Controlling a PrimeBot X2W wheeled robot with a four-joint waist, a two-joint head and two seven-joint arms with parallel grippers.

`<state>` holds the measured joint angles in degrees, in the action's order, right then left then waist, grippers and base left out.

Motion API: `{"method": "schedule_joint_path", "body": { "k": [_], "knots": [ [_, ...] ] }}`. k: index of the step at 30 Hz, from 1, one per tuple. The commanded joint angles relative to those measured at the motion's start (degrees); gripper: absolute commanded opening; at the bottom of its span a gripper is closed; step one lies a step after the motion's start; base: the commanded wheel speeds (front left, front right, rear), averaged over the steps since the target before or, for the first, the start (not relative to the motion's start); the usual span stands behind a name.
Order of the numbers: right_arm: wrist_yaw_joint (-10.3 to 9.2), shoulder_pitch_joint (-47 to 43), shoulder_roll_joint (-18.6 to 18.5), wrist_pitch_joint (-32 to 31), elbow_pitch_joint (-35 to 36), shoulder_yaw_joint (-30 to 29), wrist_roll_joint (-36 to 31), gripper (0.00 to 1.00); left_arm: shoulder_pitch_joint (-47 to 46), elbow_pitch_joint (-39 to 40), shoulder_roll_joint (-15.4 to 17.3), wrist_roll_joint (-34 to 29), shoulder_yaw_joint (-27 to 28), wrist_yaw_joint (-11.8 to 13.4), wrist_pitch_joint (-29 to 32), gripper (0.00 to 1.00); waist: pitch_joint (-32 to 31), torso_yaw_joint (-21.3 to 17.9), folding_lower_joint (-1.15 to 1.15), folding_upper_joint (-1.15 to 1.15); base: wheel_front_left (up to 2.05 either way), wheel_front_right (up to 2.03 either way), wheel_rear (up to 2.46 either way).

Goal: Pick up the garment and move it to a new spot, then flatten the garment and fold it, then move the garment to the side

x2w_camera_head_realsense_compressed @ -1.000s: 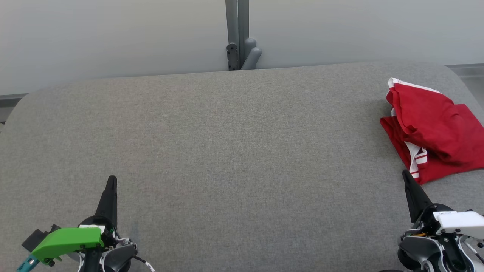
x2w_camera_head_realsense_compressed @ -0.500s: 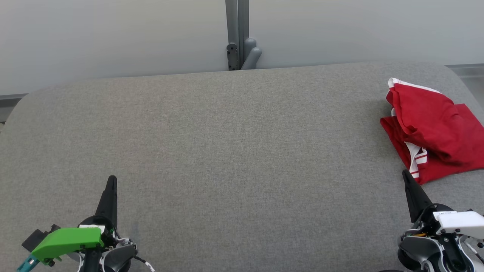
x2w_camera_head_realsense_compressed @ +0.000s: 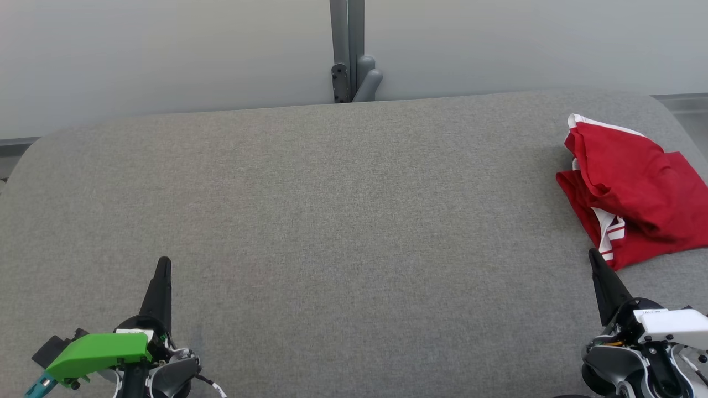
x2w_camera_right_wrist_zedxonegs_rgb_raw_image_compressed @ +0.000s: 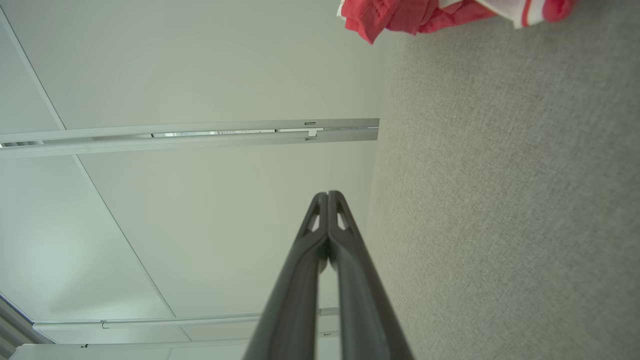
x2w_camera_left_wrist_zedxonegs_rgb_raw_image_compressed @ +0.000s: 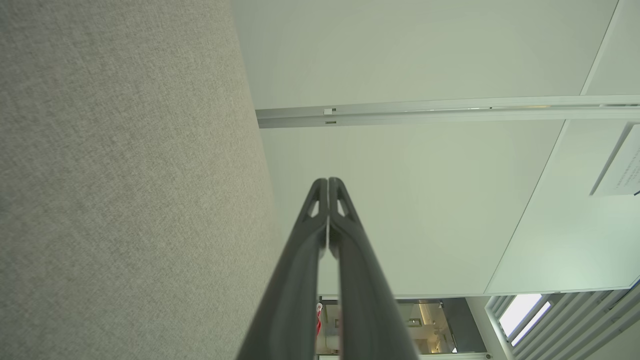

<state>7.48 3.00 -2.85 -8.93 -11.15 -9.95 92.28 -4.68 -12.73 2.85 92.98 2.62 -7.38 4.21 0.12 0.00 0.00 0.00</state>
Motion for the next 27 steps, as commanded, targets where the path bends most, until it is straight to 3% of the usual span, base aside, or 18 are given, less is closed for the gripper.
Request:
{"method": "schedule_joint_path", "body": {
  "k": [1,27],
  "knots": [
    [0.02,0.54,-0.03,-0.05,-0.11,-0.07,0.46,0.00,-0.63,0.20,0.17,-0.17,0.18,-0.20,0.08,0.00,0.00,0.00,0.00,0.00,0.00,0.00,0.00],
    [0.02,0.54,-0.03,-0.04,-0.11,-0.07,0.47,0.00,-0.63,0.21,0.15,-0.21,0.20,-0.21,0.12,0.00,0.00,0.00,0.00,0.00,0.00,0.00,0.00]
  ]
}}
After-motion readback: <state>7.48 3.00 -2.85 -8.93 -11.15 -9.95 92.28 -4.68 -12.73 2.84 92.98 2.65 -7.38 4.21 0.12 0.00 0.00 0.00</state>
